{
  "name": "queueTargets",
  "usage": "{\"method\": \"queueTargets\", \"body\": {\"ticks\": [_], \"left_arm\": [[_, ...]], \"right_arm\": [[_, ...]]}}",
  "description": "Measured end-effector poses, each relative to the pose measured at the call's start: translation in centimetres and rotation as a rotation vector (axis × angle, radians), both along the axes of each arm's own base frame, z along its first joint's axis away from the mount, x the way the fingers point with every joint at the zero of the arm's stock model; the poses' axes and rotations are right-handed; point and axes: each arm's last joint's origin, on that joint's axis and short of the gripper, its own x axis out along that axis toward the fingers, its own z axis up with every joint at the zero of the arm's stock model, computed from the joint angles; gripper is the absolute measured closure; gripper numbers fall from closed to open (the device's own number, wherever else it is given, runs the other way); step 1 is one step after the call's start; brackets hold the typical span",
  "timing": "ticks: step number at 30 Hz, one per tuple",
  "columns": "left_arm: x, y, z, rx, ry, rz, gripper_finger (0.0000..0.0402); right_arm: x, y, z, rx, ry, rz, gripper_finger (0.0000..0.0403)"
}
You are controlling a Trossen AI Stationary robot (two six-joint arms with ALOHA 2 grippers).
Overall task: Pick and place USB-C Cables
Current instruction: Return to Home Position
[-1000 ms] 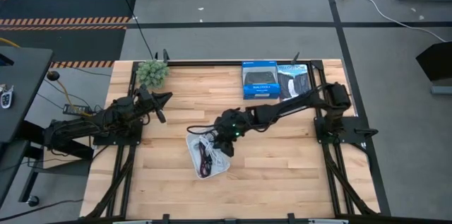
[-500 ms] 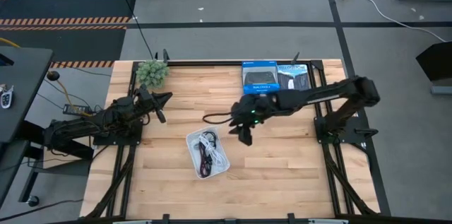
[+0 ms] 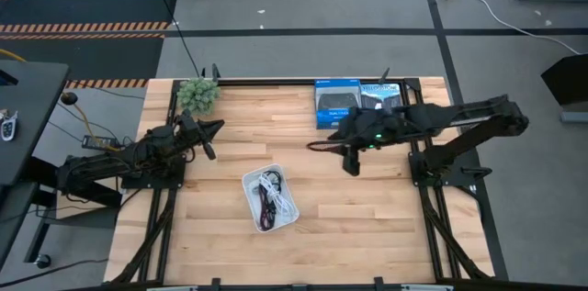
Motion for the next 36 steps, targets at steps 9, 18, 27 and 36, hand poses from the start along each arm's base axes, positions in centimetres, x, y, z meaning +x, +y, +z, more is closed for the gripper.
{"method": "queueTargets", "body": {"ticks": [9,18,27,36], "left_arm": [[0.0,0.0,0.0,0.000,0.000,0.000,0.0377],[0.0,0.0,0.0,0.000,0.000,0.000,0.0377],[0.0,0.0,0.0,0.000,0.000,0.000,0.0377],[0.0,0.0,0.0,0.000,0.000,0.000,0.0377]], "right_arm": [[-6.1,-0.4,-0.6,0.032,-0.119,-0.074,0.0241],[-11.8,-1.5,-2.8,0.182,-0.264,-0.168,0.0246],[-16.2,-2.2,-4.3,0.316,-0.443,-0.223,0.0253],[-19.0,-2.7,-6.8,0.443,-0.668,-0.257,0.0272]]}}
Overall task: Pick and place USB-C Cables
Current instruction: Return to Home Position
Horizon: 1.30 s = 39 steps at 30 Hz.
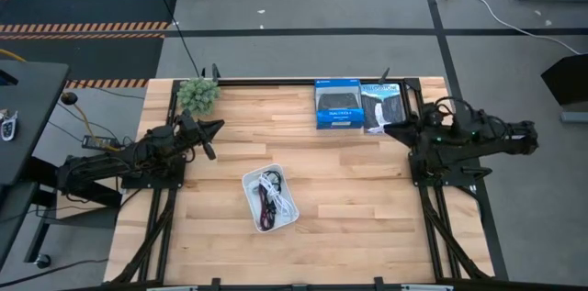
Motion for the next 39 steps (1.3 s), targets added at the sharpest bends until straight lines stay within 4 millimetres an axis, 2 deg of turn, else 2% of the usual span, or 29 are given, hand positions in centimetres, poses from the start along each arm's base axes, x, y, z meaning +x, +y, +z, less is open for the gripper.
{"method": "queueTargets", "body": {"ticks": [8,17,25,34,36,39], "left_arm": [[0.0,0.0,0.0,0.000,0.000,0.000,0.0377],[0.0,0.0,0.0,0.000,0.001,0.000,0.0377],[0.0,0.0,0.0,0.000,0.001,0.000,0.0377],[0.0,0.0,0.0,0.000,0.000,0.000,0.0377],[0.0,0.0,0.0,0.000,0.000,0.000,0.0377],[0.0,0.0,0.0,0.000,0.000,0.000,0.0377]], "right_arm": [[-0.5,-0.1,-3.4,0.106,-0.152,-0.004,0.0293],[1.3,0.2,-6.4,0.164,-0.186,-0.001,0.0298],[2.6,0.3,-10.2,0.259,-0.246,-0.003,0.0299],[2.7,0.1,-10.9,0.263,-0.214,-0.099,0.0299],[2.7,0.1,-11.1,0.215,-0.183,-0.103,0.0299],[2.9,0.2,-11.3,-0.139,-0.082,-0.074,0.0298]]}}
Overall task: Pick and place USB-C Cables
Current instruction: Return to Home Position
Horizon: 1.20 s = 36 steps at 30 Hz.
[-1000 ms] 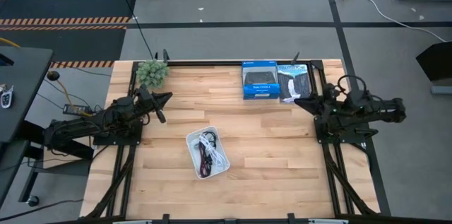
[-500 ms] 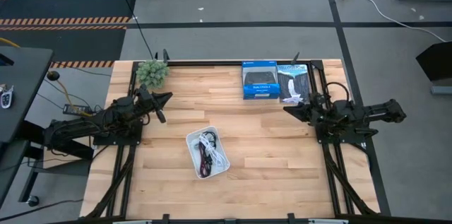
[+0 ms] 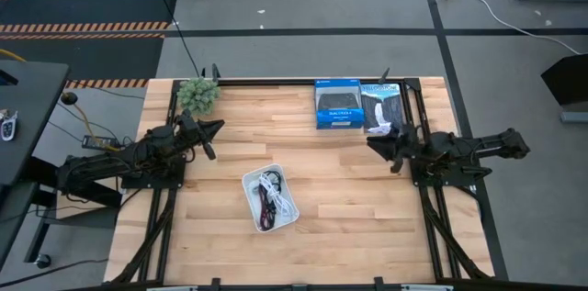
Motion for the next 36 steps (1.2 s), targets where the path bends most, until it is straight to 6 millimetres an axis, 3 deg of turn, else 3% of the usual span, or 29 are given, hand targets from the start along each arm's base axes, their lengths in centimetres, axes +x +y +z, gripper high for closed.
{"method": "queueTargets", "body": {"ticks": [3,6,36], "left_arm": [[0.00,0.00,0.00,0.000,0.000,0.000,0.0377],[0.00,0.00,0.00,0.000,0.000,0.000,0.0377],[0.00,0.00,0.00,0.000,0.000,0.000,0.0377]], "right_arm": [[0.06,0.06,-0.04,-0.276,0.073,0.009,0.0298],[0.06,0.07,-0.02,-0.392,0.100,0.006,0.0298],[0.06,0.07,-0.02,-0.396,0.100,0.007,0.0297]]}}
